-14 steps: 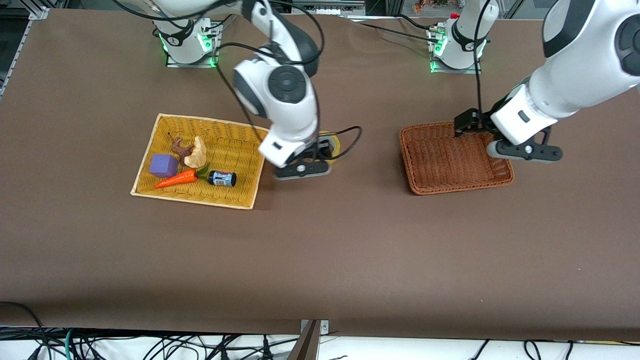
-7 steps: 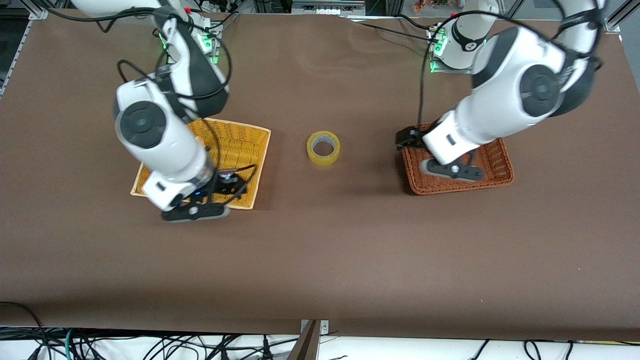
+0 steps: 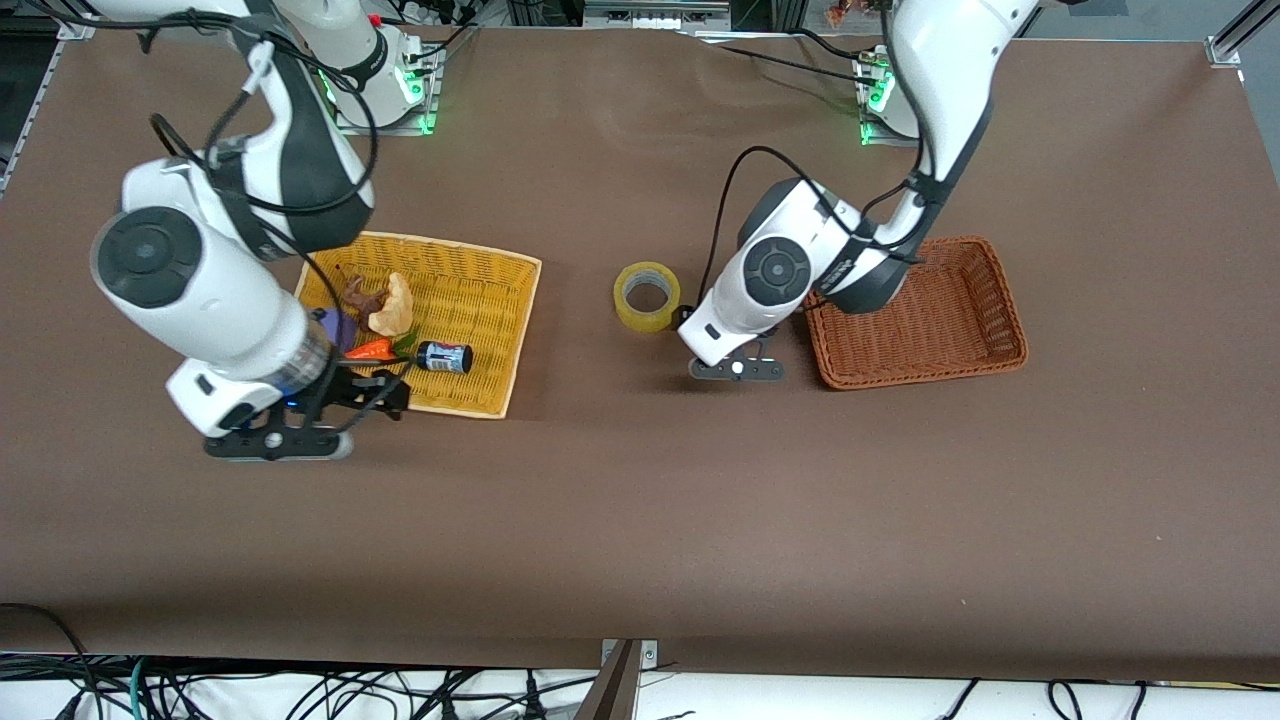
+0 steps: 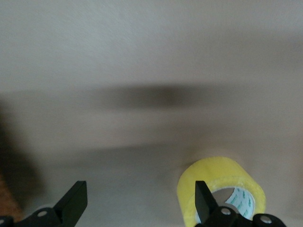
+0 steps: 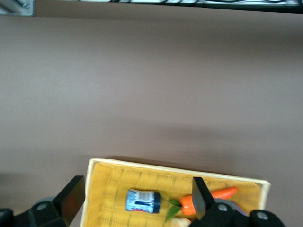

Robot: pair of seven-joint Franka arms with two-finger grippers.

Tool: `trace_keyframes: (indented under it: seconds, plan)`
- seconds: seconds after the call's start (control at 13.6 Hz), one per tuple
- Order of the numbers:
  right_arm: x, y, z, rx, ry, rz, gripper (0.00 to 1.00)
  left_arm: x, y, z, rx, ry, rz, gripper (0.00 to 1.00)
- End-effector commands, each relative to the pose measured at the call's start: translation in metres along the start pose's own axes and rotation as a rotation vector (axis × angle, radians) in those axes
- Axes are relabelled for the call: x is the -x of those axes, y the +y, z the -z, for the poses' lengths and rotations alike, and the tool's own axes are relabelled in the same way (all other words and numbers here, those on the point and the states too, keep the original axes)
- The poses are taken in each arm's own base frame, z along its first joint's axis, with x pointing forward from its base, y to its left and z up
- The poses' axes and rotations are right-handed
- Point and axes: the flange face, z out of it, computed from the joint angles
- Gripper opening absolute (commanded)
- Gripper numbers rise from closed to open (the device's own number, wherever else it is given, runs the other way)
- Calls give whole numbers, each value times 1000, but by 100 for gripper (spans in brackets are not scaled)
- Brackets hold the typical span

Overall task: Transfer tape with both arms
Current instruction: 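Grasp the tape roll with the left gripper while the right gripper withdraws, then carry the tape with the left gripper and drop it into the brown basket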

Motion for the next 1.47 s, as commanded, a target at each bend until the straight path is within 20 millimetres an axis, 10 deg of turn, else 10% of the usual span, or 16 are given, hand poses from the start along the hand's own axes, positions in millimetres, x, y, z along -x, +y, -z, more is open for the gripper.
trace_keyframes:
  seconds: [0.0, 0.59, 0.73, 0.95, 1.17, 1.39]
  plan:
    - [38, 39, 19, 10, 44, -22, 100, 18, 10, -3, -18, 16, 5, 100]
    - [78, 100, 70, 36, 36, 10, 100, 79, 50, -77, -26, -6, -28, 100]
    - [85, 106, 87, 32, -18, 34, 100, 80, 52, -91, -29, -5, -39, 71]
    - [86, 124, 115, -27, -73, 6, 100, 76, 53, -89, -18, 5, -32, 8]
    - [81, 156, 112, -135, -88, -82, 100, 72, 51, -75, -10, 13, -23, 0]
    - [80, 158, 112, -122, -83, -7, 100, 52, 29, -12, -37, 17, 11, 0]
